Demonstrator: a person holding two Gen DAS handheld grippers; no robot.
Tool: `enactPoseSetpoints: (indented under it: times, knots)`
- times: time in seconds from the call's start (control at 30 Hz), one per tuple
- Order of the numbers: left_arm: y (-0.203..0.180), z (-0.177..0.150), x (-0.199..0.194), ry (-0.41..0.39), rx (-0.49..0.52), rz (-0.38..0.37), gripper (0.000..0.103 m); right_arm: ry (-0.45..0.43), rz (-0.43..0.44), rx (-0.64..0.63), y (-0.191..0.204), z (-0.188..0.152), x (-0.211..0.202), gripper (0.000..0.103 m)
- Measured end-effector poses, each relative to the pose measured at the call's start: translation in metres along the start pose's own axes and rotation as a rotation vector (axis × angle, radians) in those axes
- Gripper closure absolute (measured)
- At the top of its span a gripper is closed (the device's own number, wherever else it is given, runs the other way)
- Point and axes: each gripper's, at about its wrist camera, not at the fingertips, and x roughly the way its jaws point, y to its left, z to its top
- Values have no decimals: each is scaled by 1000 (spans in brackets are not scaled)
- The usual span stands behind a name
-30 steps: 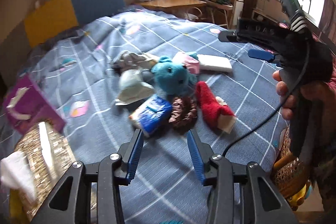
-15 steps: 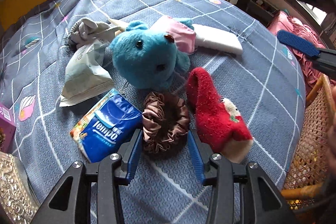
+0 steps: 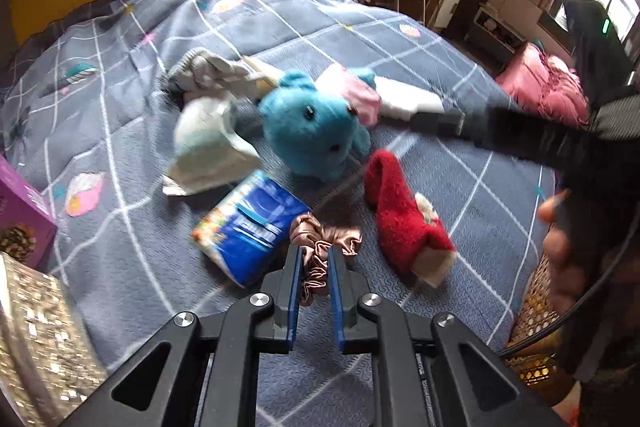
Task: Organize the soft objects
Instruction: 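Grasp the brown satin scrunchie with the left tool while right tool grasps red sock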
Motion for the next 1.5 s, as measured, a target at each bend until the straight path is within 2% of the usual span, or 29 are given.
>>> enactPoseSetpoints:
  times: [0.07,0.23,0.4,0.47,0.57,0.6,0.67,0.73,0.8,0.87,1.03,1.17,1.23,1.27,1.33,1.43,1.5]
  knots:
    - [9,13,-14,-24,-14,12,96,50,-5,-40,7,-3,9,10]
    - [46,62,-53,-120,-88,57,99,140,-24,-143,24,-12,24,10]
    - [101,95,-92,-202,-185,124,101,165,-52,-165,27,-15,31,10]
    - [106,93,-98,-202,-174,103,101,161,-49,-165,27,-14,30,10]
    - [78,75,-84,-143,-57,74,99,145,-48,-162,27,-13,28,10]
    - [64,66,-71,-100,-19,46,92,144,-47,-157,27,-12,28,10]
    - [44,47,-45,-18,0,13,80,145,-44,-145,25,-11,28,10]
    - [29,29,-21,49,19,-23,75,136,-37,-131,23,-11,26,10]
    - [17,13,-2,97,26,-25,68,126,-32,-119,21,-10,24,10]
    - [9,-2,18,152,31,-32,64,129,-26,-113,22,-10,25,10]
    - [3,-20,52,190,14,47,62,122,-15,-115,22,-10,24,10]
    - [15,-23,60,170,-76,29,62,127,-11,-120,22,-10,25,10]
    - [18,-25,58,154,-85,25,77,135,-11,-131,24,-11,26,10]
    - [19,-26,57,147,-79,28,91,142,-13,-139,25,-12,28,10]
    - [22,-29,53,134,-84,24,97,170,-29,-163,29,-14,33,10]
    - [27,-35,44,122,-92,34,98,210,-57,-195,32,-19,41,10]
    - [35,-40,37,113,-94,38,99,273,-76,-220,35,-23,53,13]
